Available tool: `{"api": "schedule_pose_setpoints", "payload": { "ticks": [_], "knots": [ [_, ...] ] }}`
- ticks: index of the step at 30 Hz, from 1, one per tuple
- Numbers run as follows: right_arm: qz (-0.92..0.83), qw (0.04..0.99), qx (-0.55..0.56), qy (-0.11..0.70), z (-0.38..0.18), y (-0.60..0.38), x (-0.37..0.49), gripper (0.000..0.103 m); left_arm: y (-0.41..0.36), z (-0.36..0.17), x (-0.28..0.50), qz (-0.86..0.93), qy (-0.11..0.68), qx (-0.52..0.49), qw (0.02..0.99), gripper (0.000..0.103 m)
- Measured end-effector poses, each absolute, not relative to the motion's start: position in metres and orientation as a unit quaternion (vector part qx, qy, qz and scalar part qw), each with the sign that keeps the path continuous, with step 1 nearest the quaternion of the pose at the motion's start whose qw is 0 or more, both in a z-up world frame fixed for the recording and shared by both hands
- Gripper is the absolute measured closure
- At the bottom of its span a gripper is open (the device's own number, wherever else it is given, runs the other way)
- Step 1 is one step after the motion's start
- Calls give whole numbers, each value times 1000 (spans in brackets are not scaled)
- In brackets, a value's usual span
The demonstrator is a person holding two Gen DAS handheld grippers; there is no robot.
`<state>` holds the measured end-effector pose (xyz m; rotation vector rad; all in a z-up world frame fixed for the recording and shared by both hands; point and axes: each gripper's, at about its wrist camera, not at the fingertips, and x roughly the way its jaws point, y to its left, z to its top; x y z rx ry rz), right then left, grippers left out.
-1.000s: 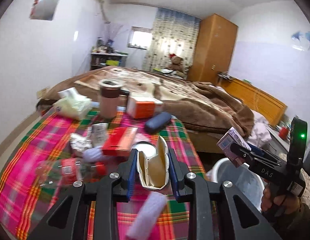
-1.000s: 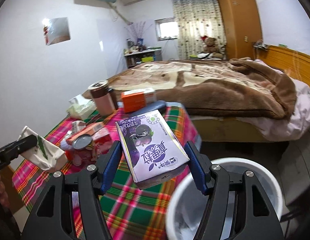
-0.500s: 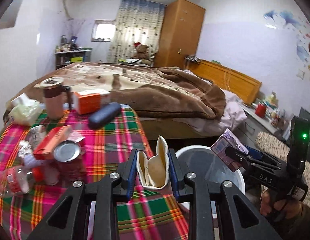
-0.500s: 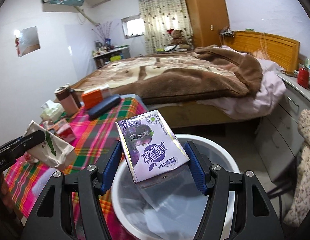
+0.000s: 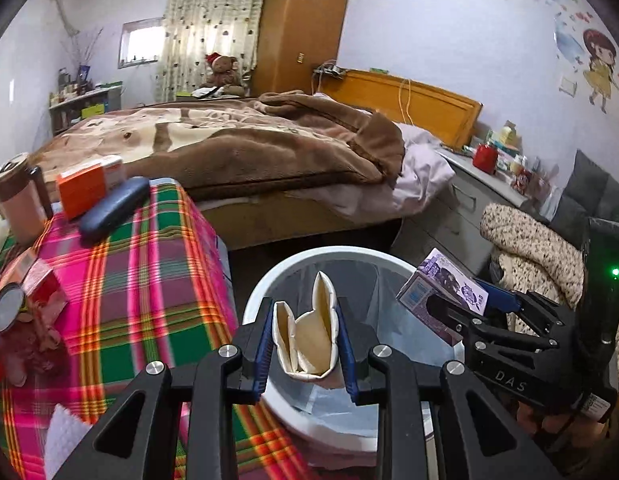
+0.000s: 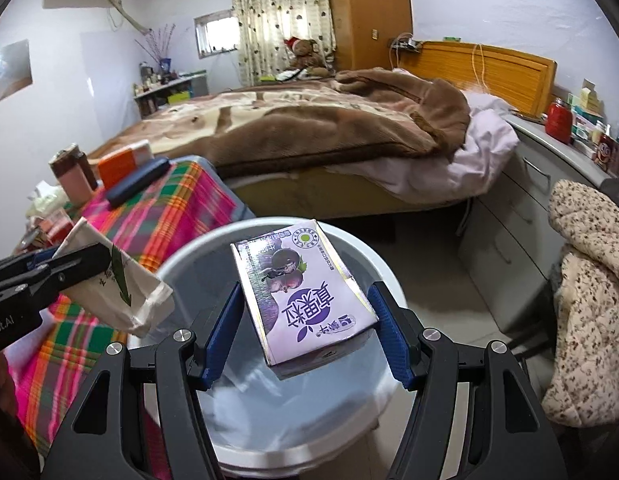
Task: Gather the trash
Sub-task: 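Carry the paper cup and juice carton over the white wastebasket with both grippers, then open both grippers to drop the cup and carton into the wastebasket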
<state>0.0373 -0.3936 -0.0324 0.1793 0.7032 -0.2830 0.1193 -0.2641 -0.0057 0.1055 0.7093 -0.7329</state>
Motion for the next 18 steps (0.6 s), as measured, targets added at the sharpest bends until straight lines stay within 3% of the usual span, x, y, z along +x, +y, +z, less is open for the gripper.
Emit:
{"api": "schedule_pose_setpoints", "payload": {
  "ticks": [8,14,18],
  "knots": [
    [-145,914,91,368,-44,-403,39,37,-283,-25,128,-359,358,60,860,72],
    [-142,911,88,377,-48,-404,40,37,-284,-34,135,-357,368,50,857,54],
    [-147,910,91,376,-47,-406,38,36,-281,-32,136,-353,364,51,860,49]
  ]
}}
